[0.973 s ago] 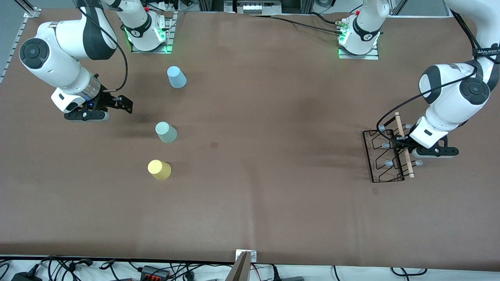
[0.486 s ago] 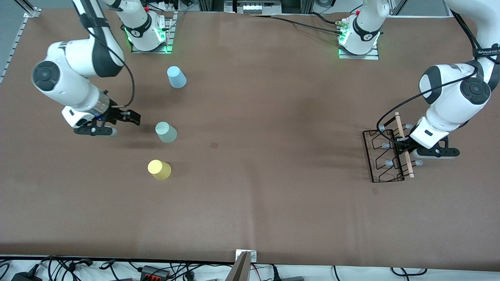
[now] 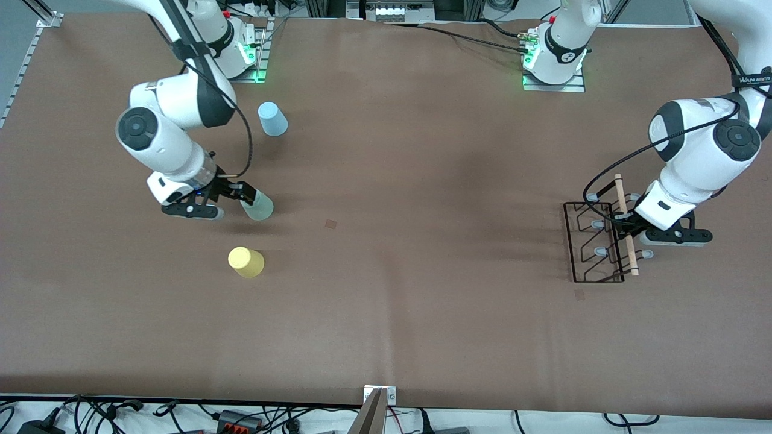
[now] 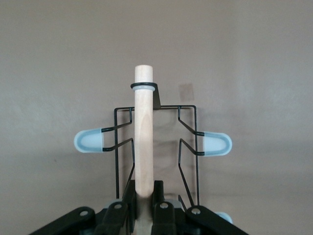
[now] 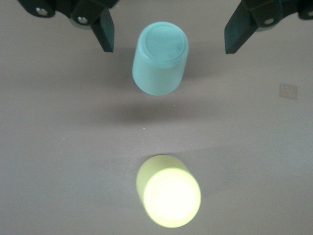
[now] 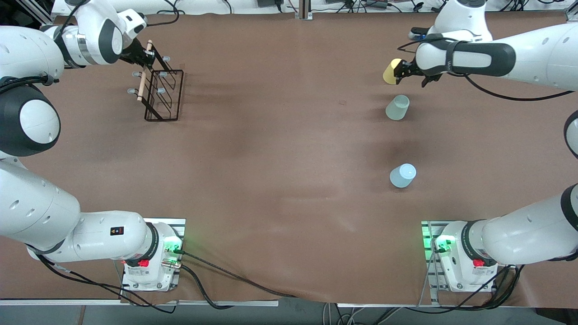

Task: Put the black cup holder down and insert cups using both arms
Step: 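Grasp the rack handle with the left gripper while the right gripper grasps the teal cup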

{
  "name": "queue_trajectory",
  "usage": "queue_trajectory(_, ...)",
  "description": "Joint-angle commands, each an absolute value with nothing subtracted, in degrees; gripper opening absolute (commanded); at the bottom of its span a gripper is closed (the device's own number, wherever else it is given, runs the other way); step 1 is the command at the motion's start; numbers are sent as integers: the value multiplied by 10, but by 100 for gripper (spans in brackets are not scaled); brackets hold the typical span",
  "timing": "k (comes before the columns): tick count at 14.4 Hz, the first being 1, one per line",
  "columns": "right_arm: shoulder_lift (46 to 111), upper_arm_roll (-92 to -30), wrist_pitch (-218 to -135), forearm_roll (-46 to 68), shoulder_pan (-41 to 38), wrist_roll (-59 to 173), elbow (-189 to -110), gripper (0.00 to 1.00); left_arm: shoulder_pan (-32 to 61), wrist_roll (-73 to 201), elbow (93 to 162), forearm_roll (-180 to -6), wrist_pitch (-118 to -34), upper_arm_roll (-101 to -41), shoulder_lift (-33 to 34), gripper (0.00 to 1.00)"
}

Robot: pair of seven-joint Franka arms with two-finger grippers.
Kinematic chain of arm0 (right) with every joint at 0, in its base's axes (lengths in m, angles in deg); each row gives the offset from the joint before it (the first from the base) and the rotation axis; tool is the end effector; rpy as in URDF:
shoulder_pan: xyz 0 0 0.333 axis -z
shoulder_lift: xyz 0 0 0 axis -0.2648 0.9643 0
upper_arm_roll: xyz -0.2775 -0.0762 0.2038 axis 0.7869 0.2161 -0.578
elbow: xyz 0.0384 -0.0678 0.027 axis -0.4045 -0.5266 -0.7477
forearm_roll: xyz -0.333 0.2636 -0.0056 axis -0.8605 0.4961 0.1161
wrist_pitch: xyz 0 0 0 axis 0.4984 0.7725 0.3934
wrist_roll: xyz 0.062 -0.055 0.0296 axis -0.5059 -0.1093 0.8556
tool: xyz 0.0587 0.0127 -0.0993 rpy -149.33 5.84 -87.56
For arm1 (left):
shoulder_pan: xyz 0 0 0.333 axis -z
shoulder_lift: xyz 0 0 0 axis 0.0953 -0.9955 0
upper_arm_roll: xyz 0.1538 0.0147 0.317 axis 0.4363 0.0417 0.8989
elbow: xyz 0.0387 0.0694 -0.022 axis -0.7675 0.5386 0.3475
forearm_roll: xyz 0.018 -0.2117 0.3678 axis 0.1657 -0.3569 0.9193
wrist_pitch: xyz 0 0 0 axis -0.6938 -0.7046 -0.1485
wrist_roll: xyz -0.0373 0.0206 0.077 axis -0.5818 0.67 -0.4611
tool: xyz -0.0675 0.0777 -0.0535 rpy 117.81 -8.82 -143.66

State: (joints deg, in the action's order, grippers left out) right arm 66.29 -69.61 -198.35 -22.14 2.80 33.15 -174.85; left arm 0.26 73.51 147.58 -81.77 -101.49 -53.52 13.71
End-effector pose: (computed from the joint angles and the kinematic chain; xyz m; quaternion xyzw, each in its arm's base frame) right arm 0.5681 0.1611 0.3051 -0.9985 0.0476 -0.0012 0.0274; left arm 0.6259 0.0457 0.3441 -0.9960 0.0058 -0.0872 0.0180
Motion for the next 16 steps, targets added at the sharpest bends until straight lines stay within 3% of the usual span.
queue_trajectory(1,675,-693,-2044,-218,16,322,-1768,100,5,745,1387,-808,-907,-541,146,1)
queue_trajectory(5,693,-693,-2102,-219,14,322,-1796,100,32,736,1304,-815,-800,-569,143,1)
queue_trajectory(9,709,-693,-2154,-219,3,322,-1834,100,65,689,1271,-815,-796,-614,118,1)
queue_trajectory(16,711,-693,-2157,-219,-4,322,-1847,100,243,453,1261,-810,-803,-619,55,1)
